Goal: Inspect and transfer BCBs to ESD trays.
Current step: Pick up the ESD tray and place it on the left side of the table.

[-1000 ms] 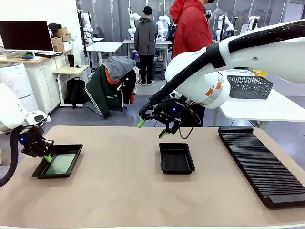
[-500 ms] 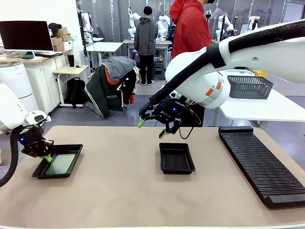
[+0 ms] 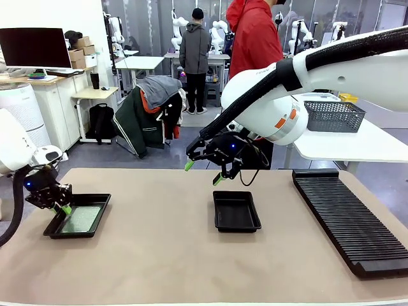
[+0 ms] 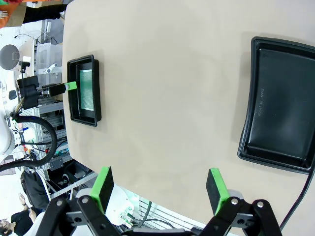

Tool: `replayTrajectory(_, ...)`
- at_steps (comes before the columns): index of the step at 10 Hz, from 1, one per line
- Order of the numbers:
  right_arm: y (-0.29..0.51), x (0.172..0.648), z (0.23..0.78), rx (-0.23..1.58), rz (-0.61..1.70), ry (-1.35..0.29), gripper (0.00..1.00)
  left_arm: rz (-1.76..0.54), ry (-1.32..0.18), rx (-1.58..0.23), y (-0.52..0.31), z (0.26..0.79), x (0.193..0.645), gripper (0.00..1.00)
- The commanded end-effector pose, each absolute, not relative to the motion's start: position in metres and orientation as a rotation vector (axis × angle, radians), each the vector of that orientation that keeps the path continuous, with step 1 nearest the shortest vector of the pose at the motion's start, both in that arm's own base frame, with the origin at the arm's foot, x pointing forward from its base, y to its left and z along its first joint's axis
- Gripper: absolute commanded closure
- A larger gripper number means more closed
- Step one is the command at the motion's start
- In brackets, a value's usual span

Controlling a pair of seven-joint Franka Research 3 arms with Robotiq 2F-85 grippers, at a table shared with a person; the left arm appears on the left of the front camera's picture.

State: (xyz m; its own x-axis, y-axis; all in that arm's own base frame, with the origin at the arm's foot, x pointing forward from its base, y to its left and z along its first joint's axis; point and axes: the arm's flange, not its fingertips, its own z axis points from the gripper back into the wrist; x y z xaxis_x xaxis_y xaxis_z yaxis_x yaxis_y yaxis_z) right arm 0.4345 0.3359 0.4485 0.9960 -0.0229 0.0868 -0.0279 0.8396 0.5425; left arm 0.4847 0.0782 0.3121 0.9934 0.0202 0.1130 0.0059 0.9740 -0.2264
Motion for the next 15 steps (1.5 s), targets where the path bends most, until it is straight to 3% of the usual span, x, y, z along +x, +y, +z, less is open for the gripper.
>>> replayTrajectory(1,0.338,0.435,0.449,0.554,-0.013,-0.091,0.00,0.020,-0.084,-0.178,0.076,0.332,0.477,0.40)
replayTrajectory(2,0.338,0.435,0.449,0.554,-0.013,-0.091,0.00,0.021,-0.077,-0.153,0.075,0.343,0.475,0.37)
replayTrajectory(3,0.338,0.435,0.449,0.554,-0.013,-0.091,0.00,0.019,-0.072,-0.129,0.073,0.356,0.472,0.22)
replayTrajectory(4,0.338,0.435,0.449,0.554,-0.013,-0.091,0.00,0.014,-0.068,-0.105,0.070,0.371,0.468,0.18)
replayTrajectory(5,0.338,0.435,0.449,0.554,-0.013,-0.091,0.00,0.000,-0.044,-0.068,0.063,0.387,0.464,0.06)
replayTrajectory(10,0.338,0.435,0.449,0.554,-0.013,-0.091,0.00,-0.003,0.037,0.014,0.048,0.444,0.457,0.06)
replayTrajectory(15,0.338,0.435,0.449,0.554,-0.013,-0.091,0.00,-0.018,0.022,-0.007,0.048,0.450,0.458,0.06)
